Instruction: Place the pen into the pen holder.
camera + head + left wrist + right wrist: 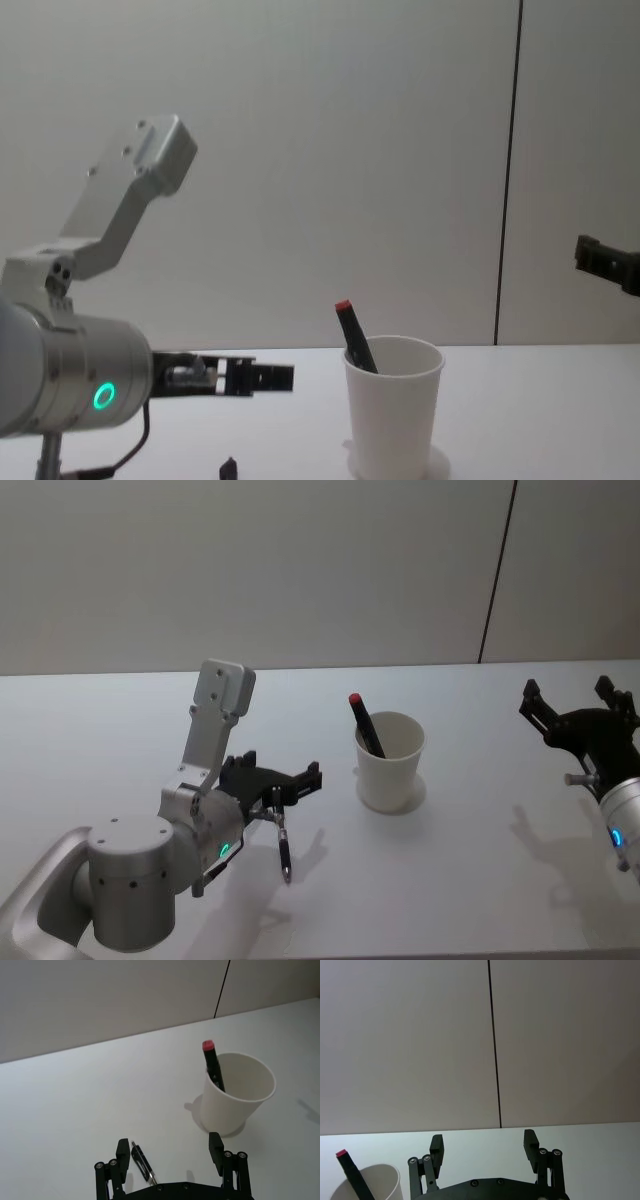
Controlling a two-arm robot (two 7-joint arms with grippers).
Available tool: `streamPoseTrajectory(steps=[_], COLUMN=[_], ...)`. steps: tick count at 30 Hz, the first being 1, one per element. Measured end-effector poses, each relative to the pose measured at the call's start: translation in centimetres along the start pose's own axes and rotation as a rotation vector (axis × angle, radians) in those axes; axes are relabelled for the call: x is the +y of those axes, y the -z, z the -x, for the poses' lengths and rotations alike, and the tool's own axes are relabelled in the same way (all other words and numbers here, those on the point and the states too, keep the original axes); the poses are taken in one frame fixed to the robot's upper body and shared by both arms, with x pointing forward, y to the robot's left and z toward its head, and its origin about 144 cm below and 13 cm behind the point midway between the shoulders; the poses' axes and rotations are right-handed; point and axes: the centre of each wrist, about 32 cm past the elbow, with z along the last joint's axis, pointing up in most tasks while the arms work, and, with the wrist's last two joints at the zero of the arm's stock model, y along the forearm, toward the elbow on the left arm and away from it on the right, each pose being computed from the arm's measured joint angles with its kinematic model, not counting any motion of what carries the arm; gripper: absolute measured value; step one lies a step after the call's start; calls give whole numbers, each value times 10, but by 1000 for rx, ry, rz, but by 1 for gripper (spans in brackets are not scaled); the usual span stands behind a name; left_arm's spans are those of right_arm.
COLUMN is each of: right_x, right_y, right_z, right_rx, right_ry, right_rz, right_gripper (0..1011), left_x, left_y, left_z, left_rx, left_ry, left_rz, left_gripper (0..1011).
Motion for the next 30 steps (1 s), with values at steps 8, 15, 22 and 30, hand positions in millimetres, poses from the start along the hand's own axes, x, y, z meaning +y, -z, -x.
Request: streamPoseTrajectory(steps=[8,15,22,30], right_x=[0,0,0,0], right_y=[0,0,0,0], right_z=[0,0,0,0], right_rx=[0,0,0,0], right_ry=[0,0,0,0], right_rz=[0,0,0,0], right_gripper=[1001,1001,1001,1001], left_x=[-5,-8,-13,-18], left_y=[5,10,13,13], left_z=[-4,-6,-7,-6], left_rx=[39,55,50,15], left_ry=[-8,-9,-15,-24], left_rz=[-91,-146,-196,-243], left_gripper=[1004,1004,1004,1004])
